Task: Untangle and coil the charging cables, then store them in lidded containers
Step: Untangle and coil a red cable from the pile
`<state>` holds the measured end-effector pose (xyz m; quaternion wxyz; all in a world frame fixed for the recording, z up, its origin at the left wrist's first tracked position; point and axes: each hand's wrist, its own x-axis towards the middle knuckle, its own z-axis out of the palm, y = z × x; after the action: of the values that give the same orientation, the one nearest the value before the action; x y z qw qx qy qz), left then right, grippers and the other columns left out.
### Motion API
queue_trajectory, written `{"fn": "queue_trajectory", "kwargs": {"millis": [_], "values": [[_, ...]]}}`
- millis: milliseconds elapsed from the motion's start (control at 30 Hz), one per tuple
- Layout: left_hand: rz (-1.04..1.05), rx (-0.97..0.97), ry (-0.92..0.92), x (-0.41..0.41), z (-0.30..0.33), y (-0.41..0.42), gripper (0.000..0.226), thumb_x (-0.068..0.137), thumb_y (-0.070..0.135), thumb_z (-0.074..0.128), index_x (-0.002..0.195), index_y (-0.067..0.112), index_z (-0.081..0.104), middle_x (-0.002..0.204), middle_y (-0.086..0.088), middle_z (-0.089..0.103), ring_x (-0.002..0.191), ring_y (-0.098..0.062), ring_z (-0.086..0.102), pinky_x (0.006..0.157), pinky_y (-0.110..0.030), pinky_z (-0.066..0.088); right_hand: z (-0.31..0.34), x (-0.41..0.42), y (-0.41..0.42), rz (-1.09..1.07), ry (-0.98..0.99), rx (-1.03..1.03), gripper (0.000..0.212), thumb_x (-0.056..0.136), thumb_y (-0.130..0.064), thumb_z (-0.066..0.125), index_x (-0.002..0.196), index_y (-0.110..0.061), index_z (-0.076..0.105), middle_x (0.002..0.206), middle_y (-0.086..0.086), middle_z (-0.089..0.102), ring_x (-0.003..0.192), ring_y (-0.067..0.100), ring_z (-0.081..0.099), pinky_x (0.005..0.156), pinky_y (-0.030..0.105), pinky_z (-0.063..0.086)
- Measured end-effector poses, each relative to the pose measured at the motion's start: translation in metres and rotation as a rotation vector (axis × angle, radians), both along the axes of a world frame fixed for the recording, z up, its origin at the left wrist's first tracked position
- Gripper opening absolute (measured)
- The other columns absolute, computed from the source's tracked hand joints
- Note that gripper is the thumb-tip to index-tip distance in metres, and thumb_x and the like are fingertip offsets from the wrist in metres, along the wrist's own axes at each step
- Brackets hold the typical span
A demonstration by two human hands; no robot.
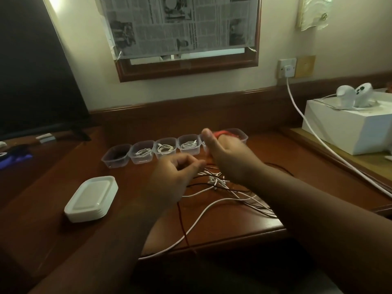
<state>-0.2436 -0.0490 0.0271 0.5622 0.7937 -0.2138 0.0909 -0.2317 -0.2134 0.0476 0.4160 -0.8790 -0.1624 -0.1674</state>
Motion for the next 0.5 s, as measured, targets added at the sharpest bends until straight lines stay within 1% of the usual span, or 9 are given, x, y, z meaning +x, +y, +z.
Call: {"fn": "queue_trajectory", "kwargs": {"millis": [33,67,100,167,267,333,400,467,500], "values": [[0.009,0.042,-0.054,0.003,0.006,0.004,0.021,0.087,0.035,0.069,0.079,0.015,0.072,0.073,-0.003,0.069,0.069,-0.017,0.063,0.063,-0.022,0.048,-0.002,-0.004,0.002,0.035,0.077,-0.041,0.076,0.086,-0.074,0.015,0.072,-0.012,0.056,0.063,0.004,0.05,0.057,0.017,0.045,0.057,0.034,0.037],[0.012,0.075,-0.081,0.005,0.011,0.008,0.024,0.083,0.039,0.068,0.079,0.016,0.071,0.073,0.0,0.07,0.069,-0.011,0.065,0.062,-0.017,0.049,-0.002,-0.008,0.005,0.081,0.159,-0.028,0.074,0.085,-0.074,0.014,0.072,-0.014,0.055,0.062,0.0,0.05,0.057,0.014,0.046,0.058,0.033,0.037],[0.004,0.091,-0.089,0.007,0.014,0.01,0.028,0.077,0.044,0.068,0.079,0.015,0.07,0.073,0.001,0.07,0.07,-0.01,0.066,0.062,-0.016,0.051,-0.002,-0.013,0.008,0.13,0.24,0.025,0.073,0.085,-0.074,0.013,0.07,-0.015,0.054,0.06,-0.002,0.05,0.055,0.011,0.045,0.057,0.031,0.036],[-0.027,0.079,-0.094,0.011,0.016,0.014,0.034,0.07,0.045,0.07,0.08,0.013,0.069,0.071,-0.002,0.068,0.067,-0.011,0.065,0.06,-0.018,0.052,-0.002,-0.017,0.011,0.217,0.391,0.152,0.075,0.089,-0.074,0.012,0.066,-0.015,0.051,0.053,-0.003,0.044,0.046,0.01,0.038,0.051,0.027,0.033],[-0.072,-0.044,-0.04,0.011,0.015,0.013,0.032,0.07,0.037,0.073,0.079,0.008,0.066,0.061,0.002,0.059,0.053,-0.004,0.054,0.05,-0.016,0.043,-0.001,-0.022,0.008,0.425,0.678,0.428,0.077,0.089,-0.078,0.014,0.061,-0.014,0.047,0.047,-0.001,0.033,0.041,0.014,0.028,0.047,0.027,0.024],[-0.112,-0.202,0.071,0.012,0.009,0.011,0.028,0.074,0.038,0.077,0.077,0.011,0.067,0.06,-0.001,0.054,0.051,-0.01,0.048,0.047,-0.022,0.038,0.002,-0.024,0.004,0.636,0.833,0.686,0.077,0.087,-0.081,0.019,0.058,-0.014,0.045,0.044,-0.001,0.03,0.038,0.014,0.025,0.045,0.027,0.02],[-0.149,-0.378,0.19,0.011,0.0,0.005,0.024,0.077,0.042,0.076,0.079,0.018,0.071,0.065,-0.01,0.049,0.054,-0.02,0.042,0.052,-0.028,0.032,0.005,-0.025,0.002,0.815,0.873,0.907,0.076,0.086,-0.082,0.023,0.059,-0.014,0.044,0.043,-0.002,0.031,0.037,0.013,0.027,0.046,0.028,0.02],[-0.136,-0.478,0.263,0.008,-0.009,-0.005,0.019,0.084,0.039,0.074,0.08,0.021,0.075,0.065,-0.013,0.051,0.052,-0.018,0.042,0.052,-0.027,0.03,0.008,-0.027,0.004,0.924,0.829,1.106,0.078,0.084,-0.084,0.024,0.063,-0.013,0.047,0.048,-0.001,0.032,0.042,0.014,0.028,0.049,0.029,0.023],[-0.112,-0.484,0.28,0.005,-0.013,-0.011,0.019,0.088,0.035,0.07,0.075,0.023,0.075,0.06,-0.01,0.051,0.047,-0.014,0.04,0.048,-0.024,0.028,0.01,-0.028,0.005,0.946,0.783,1.205,0.079,0.084,-0.085,0.024,0.067,-0.012,0.048,0.052,-0.001,0.034,0.046,0.015,0.03,0.052,0.029,0.027]]}}
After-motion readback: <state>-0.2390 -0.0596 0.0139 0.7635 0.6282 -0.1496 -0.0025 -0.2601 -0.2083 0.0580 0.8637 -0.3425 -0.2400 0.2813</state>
